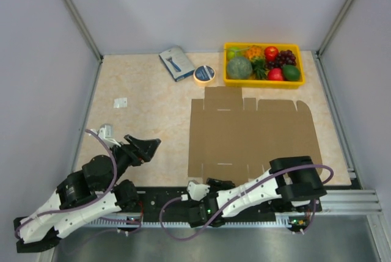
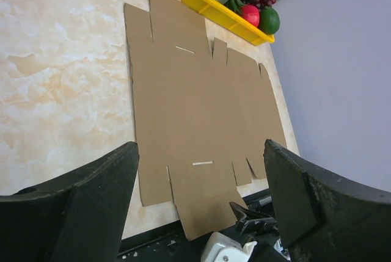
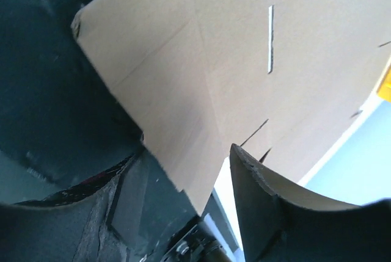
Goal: Fold the paper box
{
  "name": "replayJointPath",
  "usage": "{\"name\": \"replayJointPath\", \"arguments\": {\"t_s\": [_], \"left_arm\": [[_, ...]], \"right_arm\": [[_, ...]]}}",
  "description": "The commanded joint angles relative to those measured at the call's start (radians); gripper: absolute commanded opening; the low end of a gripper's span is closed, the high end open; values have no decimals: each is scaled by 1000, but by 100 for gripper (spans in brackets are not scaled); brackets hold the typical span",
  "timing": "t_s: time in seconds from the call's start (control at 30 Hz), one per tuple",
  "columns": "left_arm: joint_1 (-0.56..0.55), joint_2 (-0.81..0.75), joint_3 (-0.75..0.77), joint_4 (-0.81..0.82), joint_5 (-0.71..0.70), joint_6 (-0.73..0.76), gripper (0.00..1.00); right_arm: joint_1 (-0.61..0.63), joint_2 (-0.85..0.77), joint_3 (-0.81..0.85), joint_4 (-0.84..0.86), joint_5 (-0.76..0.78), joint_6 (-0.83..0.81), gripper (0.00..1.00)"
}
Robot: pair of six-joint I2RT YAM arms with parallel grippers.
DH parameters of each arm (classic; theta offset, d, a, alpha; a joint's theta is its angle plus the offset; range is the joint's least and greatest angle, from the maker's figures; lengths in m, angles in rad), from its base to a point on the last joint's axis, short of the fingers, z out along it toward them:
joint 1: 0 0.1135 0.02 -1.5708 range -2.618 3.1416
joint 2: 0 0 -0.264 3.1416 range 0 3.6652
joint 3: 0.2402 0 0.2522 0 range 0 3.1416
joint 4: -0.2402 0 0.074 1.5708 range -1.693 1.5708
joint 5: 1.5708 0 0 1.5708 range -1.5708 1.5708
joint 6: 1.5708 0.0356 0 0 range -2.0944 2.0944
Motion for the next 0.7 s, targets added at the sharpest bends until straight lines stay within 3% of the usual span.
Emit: {"name": "replayJointPath", "arguments": {"t_s": [0.0,0.07,0.23,0.27,0.43,0.53,0.67], "left_arm": [[3,-25,11,-12,6,-3,87],[3,-32,11,-16,9,-11,87],[5,-3,-57,39,91,-132,96],[3,17,-103,97,115,-158,98],[3,198,-147,188,176,-330,98],[5,252,-178,313,188,-411,98],[14,336,-189,491,227,-445,98]], "right_arm": [[5,61,65,-69,156,17,47],[5,59,84,-119,223,48,40],[-39,-29,116,-148,282,81,3],[-50,-49,116,-148,297,92,0],[-91,-219,78,-49,387,66,0],[-102,-376,-16,189,357,-108,0],[-137,-531,-114,310,325,-182,0]]}}
